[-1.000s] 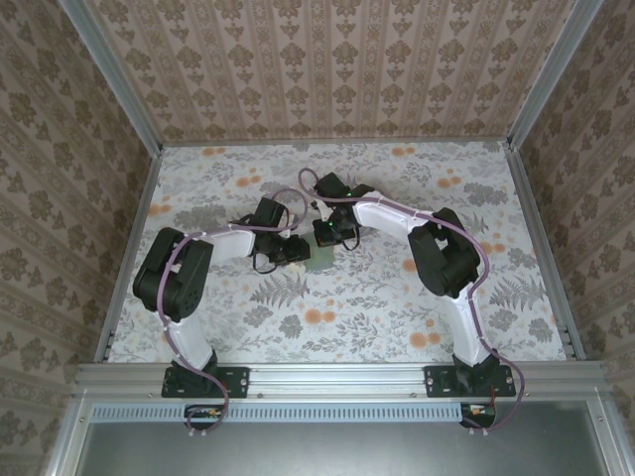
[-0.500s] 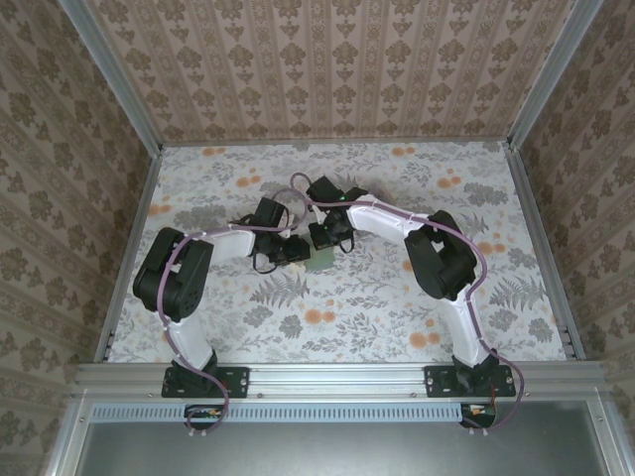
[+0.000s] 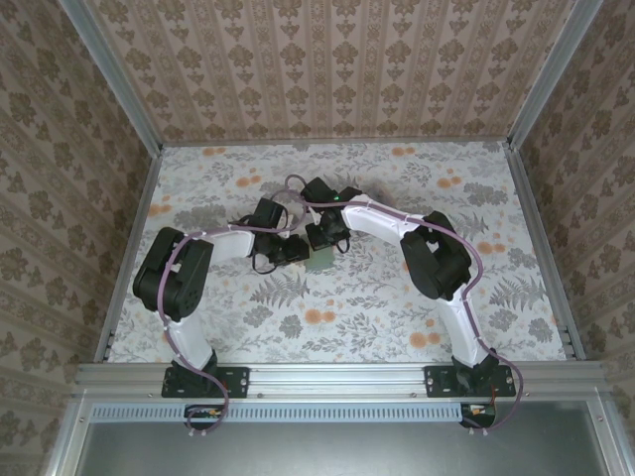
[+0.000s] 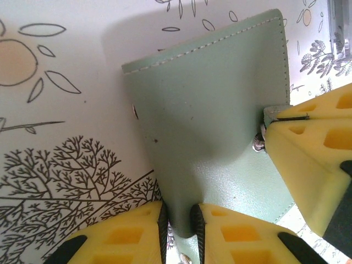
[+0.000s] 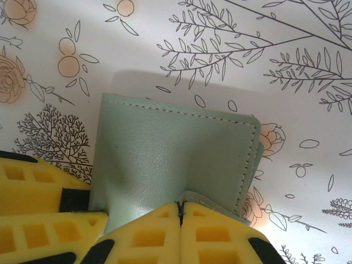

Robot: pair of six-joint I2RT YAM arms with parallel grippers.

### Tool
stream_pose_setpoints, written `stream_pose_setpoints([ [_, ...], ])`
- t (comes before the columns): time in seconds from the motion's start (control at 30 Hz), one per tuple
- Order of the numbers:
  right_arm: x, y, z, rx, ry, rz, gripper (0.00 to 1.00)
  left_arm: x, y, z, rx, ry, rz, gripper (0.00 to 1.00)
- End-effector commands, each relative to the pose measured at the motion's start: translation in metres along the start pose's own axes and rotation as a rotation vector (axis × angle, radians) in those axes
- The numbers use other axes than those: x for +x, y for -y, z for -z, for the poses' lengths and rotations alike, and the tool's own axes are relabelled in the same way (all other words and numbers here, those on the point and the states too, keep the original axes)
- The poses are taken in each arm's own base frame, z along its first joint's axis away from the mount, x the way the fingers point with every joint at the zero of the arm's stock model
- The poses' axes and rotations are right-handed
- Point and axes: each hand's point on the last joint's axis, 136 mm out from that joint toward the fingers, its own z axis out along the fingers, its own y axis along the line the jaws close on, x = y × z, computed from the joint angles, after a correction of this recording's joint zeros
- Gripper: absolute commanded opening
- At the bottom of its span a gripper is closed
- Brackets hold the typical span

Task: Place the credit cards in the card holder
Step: Close the button on the card holder.

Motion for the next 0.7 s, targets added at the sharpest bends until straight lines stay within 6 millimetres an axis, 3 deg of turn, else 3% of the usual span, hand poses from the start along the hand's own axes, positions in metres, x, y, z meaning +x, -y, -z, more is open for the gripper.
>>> stream_pose_setpoints([
  [0.0,0.127,0.002,-0.075,0.062,-0.418,0.038,0.0,0.0,-0.009,-0.013,-0.011,0.018,0.001,0.22],
  [0.37,0.16,0.016,-0.085,0.182,-0.507,0.076,0.0,-0.005,-0.013,-0.002,-0.008,0.113,0.016,0.19],
  [0.67,0.185,0.017,-0.097,0.232,-0.583,0.103,0.0,-0.003,-0.025,0.011,0.013,0.234,0.069,0.18],
])
